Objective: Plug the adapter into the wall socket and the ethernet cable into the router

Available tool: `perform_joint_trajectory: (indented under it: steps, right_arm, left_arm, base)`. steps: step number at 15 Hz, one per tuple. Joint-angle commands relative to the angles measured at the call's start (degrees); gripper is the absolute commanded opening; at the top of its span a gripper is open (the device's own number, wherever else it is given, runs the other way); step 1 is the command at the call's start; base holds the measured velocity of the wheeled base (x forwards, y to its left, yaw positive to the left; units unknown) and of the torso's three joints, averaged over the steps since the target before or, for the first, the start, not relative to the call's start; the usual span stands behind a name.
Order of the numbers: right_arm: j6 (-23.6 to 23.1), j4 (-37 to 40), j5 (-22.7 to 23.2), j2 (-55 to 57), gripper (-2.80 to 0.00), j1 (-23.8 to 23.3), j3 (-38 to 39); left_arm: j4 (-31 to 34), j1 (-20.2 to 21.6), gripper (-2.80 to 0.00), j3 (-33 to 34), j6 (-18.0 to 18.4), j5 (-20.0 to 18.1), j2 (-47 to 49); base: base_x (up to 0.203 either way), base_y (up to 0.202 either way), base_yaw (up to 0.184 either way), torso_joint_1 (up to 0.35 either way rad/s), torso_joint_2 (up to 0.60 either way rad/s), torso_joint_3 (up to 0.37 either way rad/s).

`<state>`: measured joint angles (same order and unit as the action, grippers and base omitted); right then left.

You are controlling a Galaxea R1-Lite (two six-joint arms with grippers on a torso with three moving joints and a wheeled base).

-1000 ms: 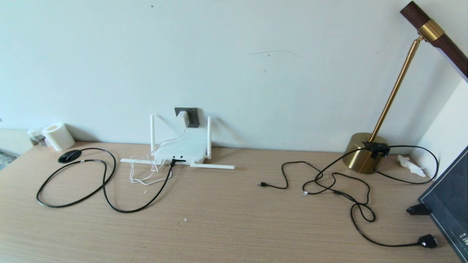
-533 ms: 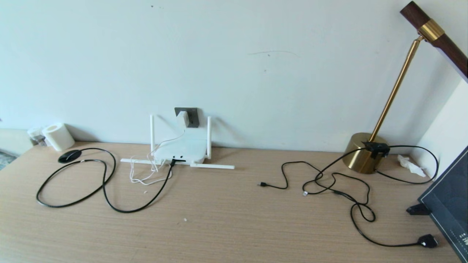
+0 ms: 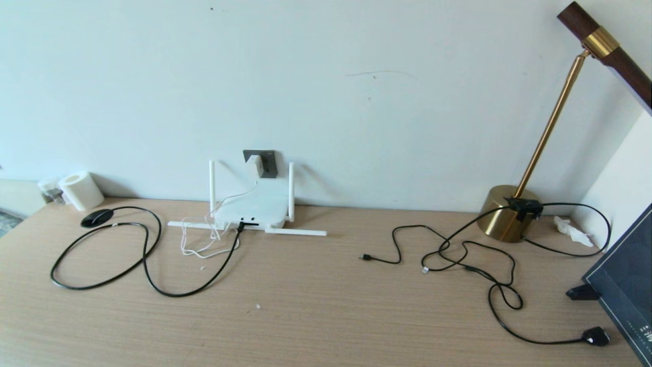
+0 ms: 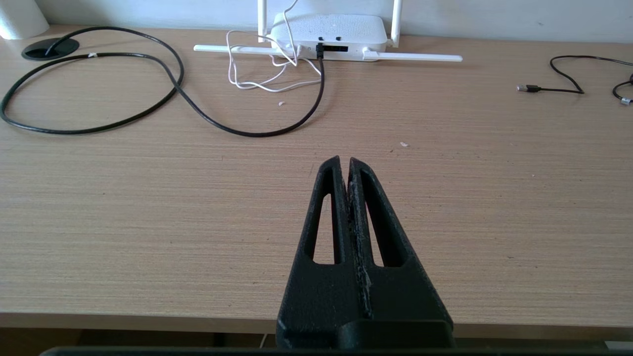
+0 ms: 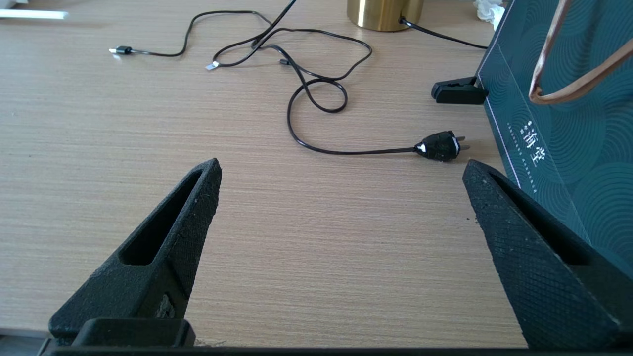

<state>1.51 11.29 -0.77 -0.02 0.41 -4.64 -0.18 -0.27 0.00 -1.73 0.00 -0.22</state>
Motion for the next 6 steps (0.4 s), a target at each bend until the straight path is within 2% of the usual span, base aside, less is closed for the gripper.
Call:
perform_joint_trajectory:
  steps: [1, 6]
  right_arm:
    - [-0.1, 0.0, -0.2, 0.0, 0.0, 0.0, 0.0]
    - [-0.1, 0.0, 0.0, 0.0, 0.0, 0.0, 0.0]
  left_arm:
    - [0.0, 0.0, -2.8, 0.1, 0.0, 0.0, 0.1]
    - [0.0, 0.0, -2.8, 0.1, 0.0, 0.0, 0.1]
  base:
    - [0.0, 0.0, 0.0, 0.0, 0.0, 0.0]
    - [0.0, 0.0, 0.0, 0.0, 0.0, 0.0]
